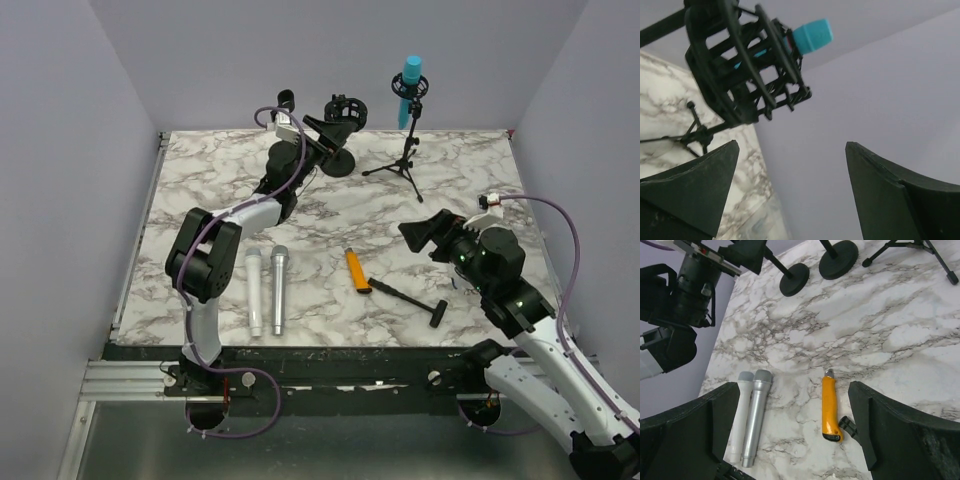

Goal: Remove the microphone from the stand

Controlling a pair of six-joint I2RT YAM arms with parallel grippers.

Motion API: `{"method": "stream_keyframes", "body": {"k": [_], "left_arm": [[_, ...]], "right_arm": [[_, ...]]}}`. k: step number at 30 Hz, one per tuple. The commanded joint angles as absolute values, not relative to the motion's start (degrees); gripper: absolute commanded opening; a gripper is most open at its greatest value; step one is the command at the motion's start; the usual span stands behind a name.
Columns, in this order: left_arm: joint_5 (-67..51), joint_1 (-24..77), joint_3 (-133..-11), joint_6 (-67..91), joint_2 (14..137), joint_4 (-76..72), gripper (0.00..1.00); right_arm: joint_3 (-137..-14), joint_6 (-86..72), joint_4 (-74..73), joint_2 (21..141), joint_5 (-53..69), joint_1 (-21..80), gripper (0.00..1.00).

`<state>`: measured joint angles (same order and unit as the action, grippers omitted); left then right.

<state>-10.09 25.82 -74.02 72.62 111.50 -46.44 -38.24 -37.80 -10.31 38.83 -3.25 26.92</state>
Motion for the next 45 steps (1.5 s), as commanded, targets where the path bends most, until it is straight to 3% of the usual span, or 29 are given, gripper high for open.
{"method": "stream_keyframes", "body": {"k": [1, 5, 16, 18, 25, 30, 39, 45], "left_arm": [[-0.45, 26.51, -79.00, 79.58, 116.42, -53.15, 0.85], [1.71, 26.64, -83.76, 84.40, 121.24, -51.39, 0.75], [4.92, 27.15, -86.46, 85.82, 123.82, -46.98, 0.63], [4.53, 26.81, -87.78, 86.31, 125.05, -47.11, 0.56], [3.97, 26.42, -89.10, 84.38, 124.97, -42.77, 0.13], [3.86, 26.06, -87.07, 77.67, 121.00, -37.31, 0.02], [-1.07, 23.96, -79.19, 72.99, 112.47, -37.71, 0.00], [-15.09, 21.23, -71.99, 81.05, 107.96, -40.21, 0.00]], "right_arm": [[-37.70, -36.51, -15.14, 35.55, -7.17, 26.87, 1.00], [-38.13, -35.82, -15.54, 32.60, -8.86, 26.89, 1.00], [-38.67, -35.60, -17.48, 30.09, -10.90, 26.87, 1.00], [-38.92, -35.63, -17.56, 30.32, -10.73, 26.85, 1.00], [-39.73, -35.84, -18.98, 30.19, -11.08, 26.89, 1.00], [-39.47, -36.57, -19.27, 30.10, -10.99, 26.89, 1.00], [-39.01, -37.94, -17.37, 32.06, -9.04, 26.89, 1.00], [-37.67, -36.86, -13.93, 35.05, -5.79, 26.89, 1.00]]}}
